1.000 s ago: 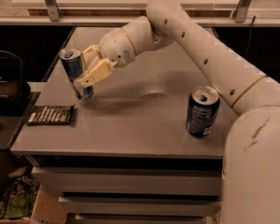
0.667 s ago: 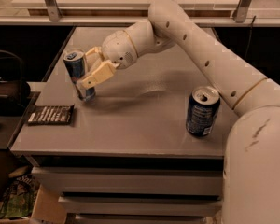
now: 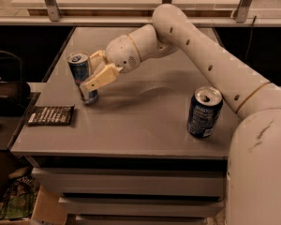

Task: Move redbull can near rxbar chocolate

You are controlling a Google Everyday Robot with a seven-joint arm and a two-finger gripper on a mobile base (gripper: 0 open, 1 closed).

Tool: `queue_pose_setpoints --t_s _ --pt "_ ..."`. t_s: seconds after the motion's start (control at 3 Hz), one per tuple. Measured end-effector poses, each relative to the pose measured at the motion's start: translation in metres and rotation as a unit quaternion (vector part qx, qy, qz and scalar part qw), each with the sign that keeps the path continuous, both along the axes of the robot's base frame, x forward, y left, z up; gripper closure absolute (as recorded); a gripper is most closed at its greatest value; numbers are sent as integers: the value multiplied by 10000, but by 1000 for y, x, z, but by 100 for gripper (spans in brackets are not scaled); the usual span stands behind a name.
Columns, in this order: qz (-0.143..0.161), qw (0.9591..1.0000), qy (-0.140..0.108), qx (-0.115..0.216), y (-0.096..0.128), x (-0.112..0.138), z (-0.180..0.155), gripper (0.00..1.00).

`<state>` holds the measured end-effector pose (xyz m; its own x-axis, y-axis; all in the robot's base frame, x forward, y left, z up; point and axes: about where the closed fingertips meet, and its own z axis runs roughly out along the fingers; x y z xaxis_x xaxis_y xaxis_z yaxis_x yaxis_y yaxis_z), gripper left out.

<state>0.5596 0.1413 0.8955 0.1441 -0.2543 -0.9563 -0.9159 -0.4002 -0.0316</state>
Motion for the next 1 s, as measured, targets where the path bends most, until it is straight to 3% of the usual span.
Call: queue_pose_setpoints --t_s 0.33,1.0 --pt "4 10000 37 27 1 0 -3 82" --pt "21 9999 79 60 3 0 -4 36"
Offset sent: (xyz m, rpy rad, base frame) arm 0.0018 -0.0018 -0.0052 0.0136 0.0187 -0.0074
